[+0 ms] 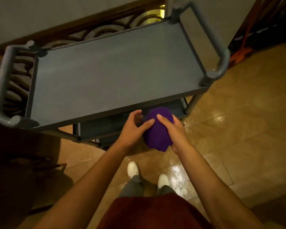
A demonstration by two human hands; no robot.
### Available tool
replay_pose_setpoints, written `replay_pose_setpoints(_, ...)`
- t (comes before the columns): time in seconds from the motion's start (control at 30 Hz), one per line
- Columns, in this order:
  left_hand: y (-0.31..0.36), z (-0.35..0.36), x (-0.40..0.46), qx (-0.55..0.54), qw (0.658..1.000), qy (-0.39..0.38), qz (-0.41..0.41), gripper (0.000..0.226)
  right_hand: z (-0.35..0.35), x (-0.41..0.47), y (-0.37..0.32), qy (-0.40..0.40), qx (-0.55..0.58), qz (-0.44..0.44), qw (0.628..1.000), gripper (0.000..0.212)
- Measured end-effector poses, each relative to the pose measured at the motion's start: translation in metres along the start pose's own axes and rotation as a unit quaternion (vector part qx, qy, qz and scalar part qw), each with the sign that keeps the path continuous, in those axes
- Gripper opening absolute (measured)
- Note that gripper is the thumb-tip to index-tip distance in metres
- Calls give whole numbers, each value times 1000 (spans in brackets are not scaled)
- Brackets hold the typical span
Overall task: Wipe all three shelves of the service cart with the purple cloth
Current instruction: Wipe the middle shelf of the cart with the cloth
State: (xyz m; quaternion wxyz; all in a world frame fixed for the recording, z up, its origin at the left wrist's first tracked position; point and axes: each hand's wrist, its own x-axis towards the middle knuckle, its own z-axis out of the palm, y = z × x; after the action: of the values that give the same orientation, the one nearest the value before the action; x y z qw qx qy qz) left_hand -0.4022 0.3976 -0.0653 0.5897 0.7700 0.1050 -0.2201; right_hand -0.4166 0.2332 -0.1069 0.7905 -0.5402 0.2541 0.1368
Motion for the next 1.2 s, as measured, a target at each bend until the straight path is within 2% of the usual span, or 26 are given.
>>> replay_pose_setpoints(0.03, -4, 2, 10, -25, 999, -41, -18, 75, -3, 7, 1, -17, -5, 13, 1000, 60)
replay_pose_setpoints(0.1, -18, 9, 34, -78, 988, -114, -63, 67, -8, 24, 6, -29, -15, 10, 999, 62)
replay_pose_setpoints(0.17, -34, 19, 59, -105, 983, -130, -73, 51, -11, 48, 16, 29, -47, -31, 998, 72)
replay_pose_setpoints(0.27, -68, 24, 106, -134, 986, -89, -51, 39, -21, 95, 37, 94, -135, -95, 982, 67)
replay_pose_setpoints(0.33, -104, 25, 145, -144, 987, -77, -13, 33, -26, 138, 66, 83, -145, -113, 979, 66)
replay_pose_setpoints(0.4, -111, 25, 164, -156, 986, -66, 7, 31, -27, 159, 67, 61, -126, -102, 985, 65)
replay_pose_setpoints(0.53, -146, 25, 220, -178, 981, -28, 67, 47, -23, 219, 95, 51, -82, -168, 981, 45)
replay_pose_setpoints(0.6, -158, 23, 246, -162, 981, -9, 107, 45, -17, 248, 105, 40, -70, -201, 976, 37)
replay_pose_setpoints(0.67, -167, 22, 265, -135, 980, 12, 146, 43, -13, 269, 112, 13, -65, -242, 968, 18)
replay_pose_setpoints(0.73, -175, 20, 276, -129, 975, 15, 182, 33, -11, 285, 117, -2, -75, -277, 958, 11)
replay_pose_setpoints(0.8, -186, 15, 282, -133, 967, 14, 217, 27, -9, 295, 124, -17, -81, -303, 949, 19)
replay_pose_setpoints(0.93, -215, 9, 286, -140, 952, 37, 269, 28, -6, 303, 146, -65, -97, -330, 937, 50)
replay_pose_setpoints(1.0, -225, 7, 284, -144, 945, 53, 289, 31, -4, 302, 155, -76, -108, -340, 931, 57)
replay_pose_setpoints(1.1, -239, 7, 281, -159, 931, 85, 318, 34, -5, 300, 169, -69, -145, -369, 915, 62)
replay_pose_setpoints(1.2, -249, 10, 275, -151, 912, 144, 354, 25, -7, 290, 182, -23, -219, -439, 871, 80)
